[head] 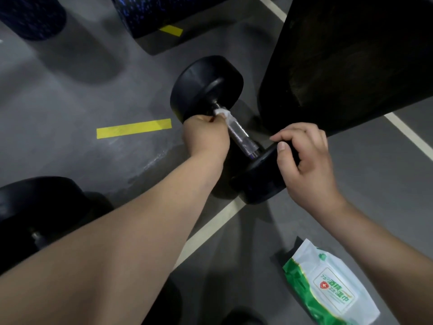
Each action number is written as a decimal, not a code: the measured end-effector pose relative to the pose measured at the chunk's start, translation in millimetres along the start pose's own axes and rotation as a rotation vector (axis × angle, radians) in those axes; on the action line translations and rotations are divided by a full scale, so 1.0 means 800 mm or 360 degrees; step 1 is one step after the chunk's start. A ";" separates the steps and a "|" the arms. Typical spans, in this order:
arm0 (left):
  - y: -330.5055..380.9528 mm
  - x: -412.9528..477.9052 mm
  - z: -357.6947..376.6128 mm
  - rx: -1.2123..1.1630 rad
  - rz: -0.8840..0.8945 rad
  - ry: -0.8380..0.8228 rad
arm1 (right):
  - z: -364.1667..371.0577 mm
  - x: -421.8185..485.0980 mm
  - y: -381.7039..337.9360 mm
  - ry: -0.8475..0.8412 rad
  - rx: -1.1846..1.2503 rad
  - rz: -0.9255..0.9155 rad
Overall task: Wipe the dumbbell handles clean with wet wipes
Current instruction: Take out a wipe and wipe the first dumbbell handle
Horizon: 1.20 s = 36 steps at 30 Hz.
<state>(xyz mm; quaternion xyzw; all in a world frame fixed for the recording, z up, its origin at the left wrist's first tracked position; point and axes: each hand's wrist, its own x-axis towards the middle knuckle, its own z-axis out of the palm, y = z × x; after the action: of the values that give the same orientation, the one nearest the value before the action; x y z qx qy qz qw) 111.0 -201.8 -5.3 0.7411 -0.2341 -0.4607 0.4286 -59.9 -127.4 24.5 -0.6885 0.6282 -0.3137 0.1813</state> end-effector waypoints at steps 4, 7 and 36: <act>-0.006 0.007 0.001 0.0090 -0.0061 -0.0017 | 0.001 0.000 0.001 -0.0031 0.0008 0.0009; -0.016 -0.001 -0.003 -0.0021 -0.0187 -0.0223 | 0.000 0.001 0.001 -0.0022 0.0013 0.0009; -0.001 -0.038 0.011 0.0145 -0.0219 -0.0539 | -0.014 0.009 0.033 0.0097 0.0193 0.0117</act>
<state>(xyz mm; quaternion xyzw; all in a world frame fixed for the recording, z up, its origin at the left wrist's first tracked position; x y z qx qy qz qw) 89.1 -182.9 6.6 0.6860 -0.2723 -0.5959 0.3166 -87.1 -136.8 17.5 -0.6429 0.6380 -0.3653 0.2148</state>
